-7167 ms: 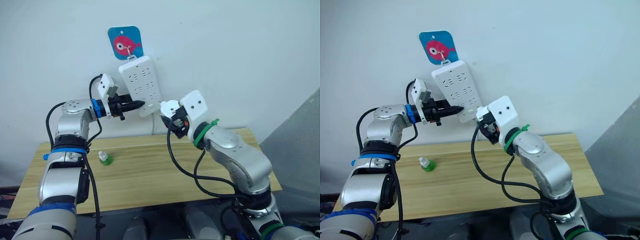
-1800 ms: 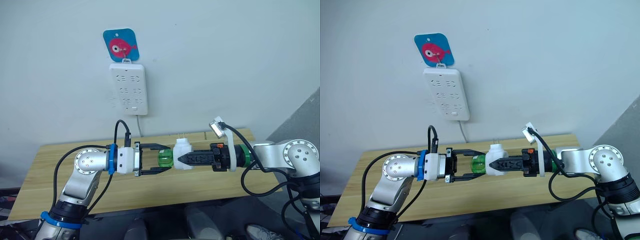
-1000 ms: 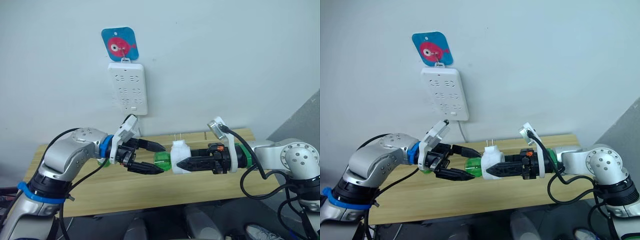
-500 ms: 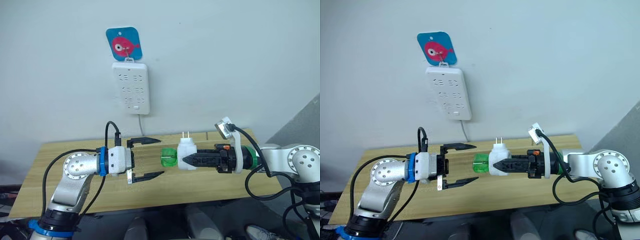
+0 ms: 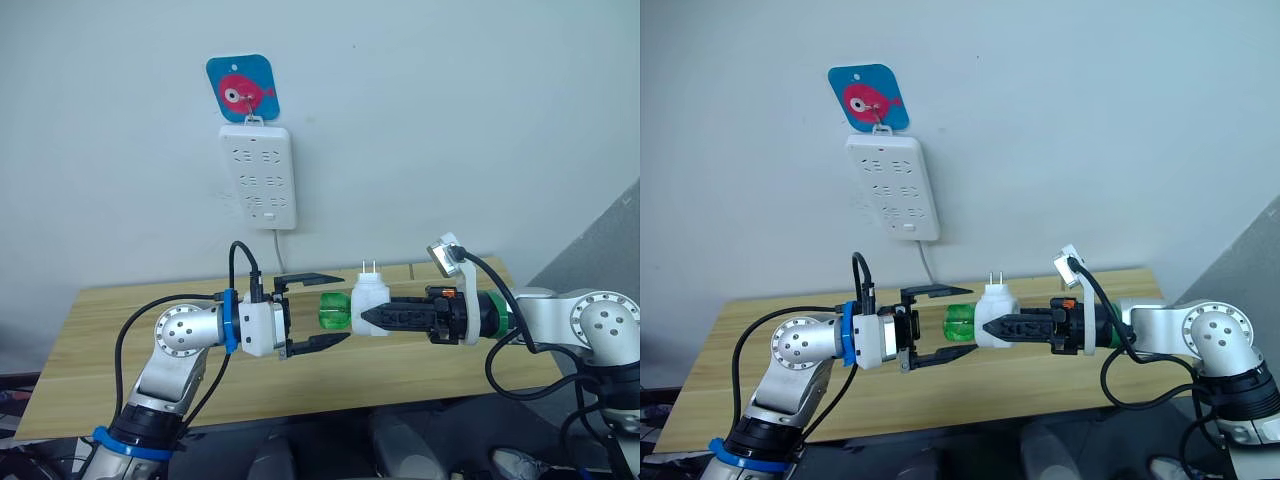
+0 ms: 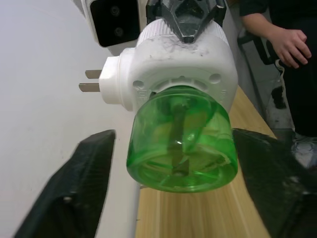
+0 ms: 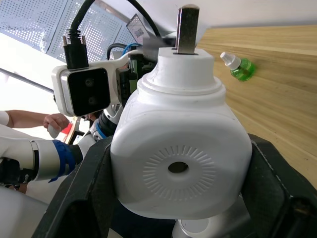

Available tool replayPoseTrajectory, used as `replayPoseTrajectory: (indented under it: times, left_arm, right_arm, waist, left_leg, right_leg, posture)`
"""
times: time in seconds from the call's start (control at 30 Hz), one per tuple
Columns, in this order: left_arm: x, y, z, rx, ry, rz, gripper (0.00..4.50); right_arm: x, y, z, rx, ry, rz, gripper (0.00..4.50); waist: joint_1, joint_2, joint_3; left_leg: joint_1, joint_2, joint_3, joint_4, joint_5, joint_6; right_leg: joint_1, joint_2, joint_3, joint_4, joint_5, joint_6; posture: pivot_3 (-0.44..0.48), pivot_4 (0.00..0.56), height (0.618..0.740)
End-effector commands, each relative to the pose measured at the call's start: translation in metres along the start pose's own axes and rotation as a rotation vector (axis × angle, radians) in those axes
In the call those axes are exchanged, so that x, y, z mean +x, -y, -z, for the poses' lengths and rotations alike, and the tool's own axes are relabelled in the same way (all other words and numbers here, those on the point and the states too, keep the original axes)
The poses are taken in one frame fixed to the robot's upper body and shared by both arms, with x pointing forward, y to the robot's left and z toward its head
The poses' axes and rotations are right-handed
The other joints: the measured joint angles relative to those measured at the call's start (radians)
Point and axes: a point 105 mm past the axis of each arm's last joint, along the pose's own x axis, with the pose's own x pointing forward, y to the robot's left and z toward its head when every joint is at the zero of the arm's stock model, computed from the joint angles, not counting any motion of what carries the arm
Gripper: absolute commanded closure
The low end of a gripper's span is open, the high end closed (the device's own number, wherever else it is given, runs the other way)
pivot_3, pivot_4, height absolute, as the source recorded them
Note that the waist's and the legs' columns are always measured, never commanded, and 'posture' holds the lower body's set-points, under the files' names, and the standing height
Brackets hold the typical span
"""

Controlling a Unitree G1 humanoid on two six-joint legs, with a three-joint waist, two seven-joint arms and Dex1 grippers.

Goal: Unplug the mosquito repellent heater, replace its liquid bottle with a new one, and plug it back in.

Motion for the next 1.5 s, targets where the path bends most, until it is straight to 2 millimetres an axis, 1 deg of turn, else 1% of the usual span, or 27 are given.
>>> replayPoseTrajectory:
  times: [0.03,0.07,0.13,0.23,0.33,0.37,0.4,0.43,0.47,0.57,0.73,0.8,0.87,0.97,1.0,1.03,1.07,1.17,1.27,1.4,1.5]
  left_arm:
    - [0.002,-0.006,-0.012,0.019,0.03,0.022,2.12]
    - [0.001,-0.005,-0.013,0.011,0.026,0.041,2.23]
    - [-0.001,-0.004,-0.015,-0.044,0.016,0.097,2.23]
    - [-0.005,-0.01,-0.013,-0.228,-0.042,0.157,2.23]
    - [-0.009,-0.021,-0.012,-0.512,-0.118,0.21,2.23]
    - [-0.012,-0.024,-0.011,-0.667,-0.144,0.231,2.23]
    - [-0.014,-0.027,-0.011,-0.766,-0.164,0.245,2.23]
    - [-0.015,-0.031,-0.015,-0.867,-0.16,0.271,2.23]
    - [-0.015,-0.033,-0.018,-0.931,-0.155,0.289,2.23]
    - [-0.012,-0.038,-0.022,-1.006,-0.155,0.313,2.23]
    - [-0.013,-0.03,-0.021,-1.012,-0.17,0.349,2.23]
    - [-0.013,-0.029,-0.021,-0.973,-0.145,0.337,2.23]
    - [-0.012,-0.027,-0.019,-0.878,-0.147,0.332,1.51]
    - [-0.009,-0.025,-0.017,-0.597,-0.111,0.276,0.69]
    - [-0.01,-0.022,-0.017,-0.529,-0.105,0.275,0.33]
    - [-0.011,-0.02,-0.018,-0.482,-0.082,0.267,0.06]
    - [-0.012,-0.022,-0.015,-0.476,-0.07,0.203,0.0]
    - [-0.021,-0.009,-0.01,-0.284,-0.028,0.122,0.0]
    - [-0.023,-0.001,-0.013,-0.113,0.025,0.062,0.0]
    - [-0.02,-0.003,-0.019,0.12,0.074,-0.043,0.0]
    - [-0.016,-0.007,-0.019,0.196,0.067,-0.08,0.0]
  right_arm:
    - [0.0,-0.012,-0.009,-0.039,0.026,-0.041,1.49]
    - [0.0,-0.012,-0.009,-0.04,0.026,-0.04,1.49]
    - [0.0,-0.012,-0.009,-0.046,0.022,-0.038,1.49]
    - [0.0,-0.012,-0.009,-0.071,0.005,-0.036,1.49]
    - [-0.002,-0.015,-0.009,-0.116,-0.024,-0.045,1.49]
    - [-0.003,-0.018,-0.008,-0.145,-0.044,-0.054,1.49]
    - [-0.003,-0.02,-0.008,-0.161,-0.054,-0.063,1.49]
    - [-0.003,-0.023,-0.006,-0.188,-0.075,-0.076,1.49]
    - [-0.003,-0.024,-0.005,-0.206,-0.089,-0.086,1.49]
    - [-0.003,-0.03,-0.004,-0.23,-0.105,-0.124,1.49]
    - [-0.002,-0.034,-0.004,-0.237,-0.097,-0.148,1.49]
    - [-0.001,-0.034,-0.005,-0.233,-0.089,-0.151,1.49]
    - [-0.002,-0.034,-0.006,-0.222,-0.079,-0.153,1.49]
    - [-0.003,-0.033,-0.007,-0.204,-0.068,-0.148,1.49]
    - [-0.004,-0.033,-0.007,-0.2,-0.066,-0.147,1.49]
    - [-0.004,-0.033,-0.007,-0.195,-0.063,-0.144,1.49]
    - [-0.005,-0.032,-0.007,-0.187,-0.057,-0.14,1.49]
    - [-0.009,-0.028,-0.009,-0.156,-0.033,-0.125,1.49]
    - [-0.01,-0.025,-0.011,-0.14,-0.013,-0.112,1.49]
    - [-0.01,-0.021,-0.014,-0.128,0.006,-0.09,1.49]
    - [-0.009,-0.02,-0.014,-0.125,0.01,-0.082,1.49]
  waist:
    - [0.0,0.0,0.0]
    - [0.0,0.0,0.0]
    - [-0.001,0.0,0.0]
    - [0.0,0.0,0.0]
    - [0.0,-0.001,0.001]
    - [0.0,-0.002,0.002]
    - [0.0,-0.001,0.002]
    - [0.0,-0.001,0.003]
    - [0.0,0.0,0.003]
    - [0.0,0.0,0.004]
    - [-0.001,0.001,0.004]
    - [0.001,0.001,0.004]
    - [0.001,0.001,0.005]
    - [0.002,0.001,0.005]
    - [0.003,0.001,0.005]
    - [0.004,0.001,0.005]
    - [0.005,0.001,0.005]
    - [0.006,0.001,0.005]
    - [0.011,0.001,0.005]
    - [0.026,0.001,0.005]
    - [0.027,0.001,0.005]
  left_leg:
    - [0.0,0.0,0.0,0.0,0.0,0.0]
    - [0.0,0.0,0.0,0.0,0.0,0.0]
    - [0.0,0.0,0.0,0.0,0.0,0.0]
    - [0.0,0.0,-0.001,0.0,0.0,0.0]
    - [0.0,0.0,-0.001,0.0,0.0,0.0]
    - [0.0,0.0,-0.002,0.0,0.0,0.0]
    - [0.0,0.0,-0.002,0.0,0.0,0.0]
    - [0.0,0.0,-0.003,0.0,0.0,0.0]
    - [0.0,0.0,-0.003,0.0,0.0,0.0]
    - [0.0,0.0,-0.003,-0.001,0.0,0.0]
    - [0.0,0.0,-0.003,-0.002,0.0,0.0]
    - [0.0,0.0,-0.003,-0.002,0.0,0.0]
    - [0.0,0.0,-0.003,-0.002,0.0,0.0]
    - [0.0,0.0,-0.002,-0.002,0.0,0.0]
    - [0.0,0.0,-0.002,-0.002,0.0,0.0]
    - [0.0,0.0,-0.002,-0.002,0.0,0.0]
    - [0.0,0.0,-0.002,-0.001,0.0,0.0]
    - [0.0,0.0,-0.001,-0.001,0.0,0.0]
    - [-0.001,0.0,-0.001,-0.001,0.0,0.0]
    - [0.0,0.0,0.0,0.0,0.0,0.0]
    - [0.0,0.0,0.0,0.0,0.0,0.0]
  right_leg:
    - [0.0,0.0,0.0,0.0,0.0,0.0]
    - [0.0,0.0,0.0,0.0,0.0,0.0]
    - [0.0,0.0,0.0,0.0,0.0,0.0]
    - [0.0,0.0,-0.001,0.0,0.0,0.0]
    - [0.0,0.0,-0.001,0.0,0.0,0.0]
    - [0.0,0.0,-0.002,0.001,0.0,0.0]
    - [0.0,0.001,-0.002,0.001,0.0,0.0]
    - [0.0,0.001,-0.003,0.001,0.0,0.0]
    - [0.0,0.001,-0.003,0.001,0.0,0.0]
    - [0.0,0.001,-0.004,0.0,-0.001,0.0]
    - [-0.001,0.001,-0.004,0.0,-0.001,-0.001]
    - [-0.001,0.001,-0.004,0.0,-0.001,-0.002]
    - [-0.001,0.0,-0.004,0.0,-0.001,-0.002]
    - [-0.001,0.0,-0.003,0.0,-0.001,-0.002]
    - [-0.001,0.0,-0.003,0.0,-0.001,-0.002]
    - [-0.001,0.0,-0.002,0.0,-0.001,-0.002]
    - [-0.001,0.0,-0.002,0.0,-0.001,-0.002]
    - [0.0,0.0,-0.002,0.0,-0.001,-0.002]
    - [-0.001,0.0,-0.002,-0.001,-0.001,-0.002]
    - [0.0,0.0,-0.001,-0.001,-0.001,-0.002]
    - [0.0,0.0,0.0,0.0,-0.001,-0.001]
  posture:
    - [-0.209,0.12,0.71]
    - [-0.209,0.12,0.71]
    - [-0.205,0.122,0.71]
    - [-0.202,0.123,0.71]
    - [-0.196,0.127,0.71]
    - [-0.191,0.126,0.71]
    - [-0.193,0.128,0.71]
    - [-0.193,0.128,0.71]
    - [-0.193,0.128,0.71]
    - [-0.197,0.128,0.71]
    - [-0.203,0.13,0.71]
    - [-0.202,0.132,0.71]
    - [-0.2,0.132,0.71]
    - [-0.201,0.135,0.71]
    - [-0.201,0.135,0.71]
    - [-0.199,0.136,0.71]
    - [-0.199,0.136,0.71]
    - [-0.199,0.137,0.71]
    - [-0.2,0.136,0.71]
    - [-0.201,0.134,0.71]
    - [-0.2,0.133,0.71]
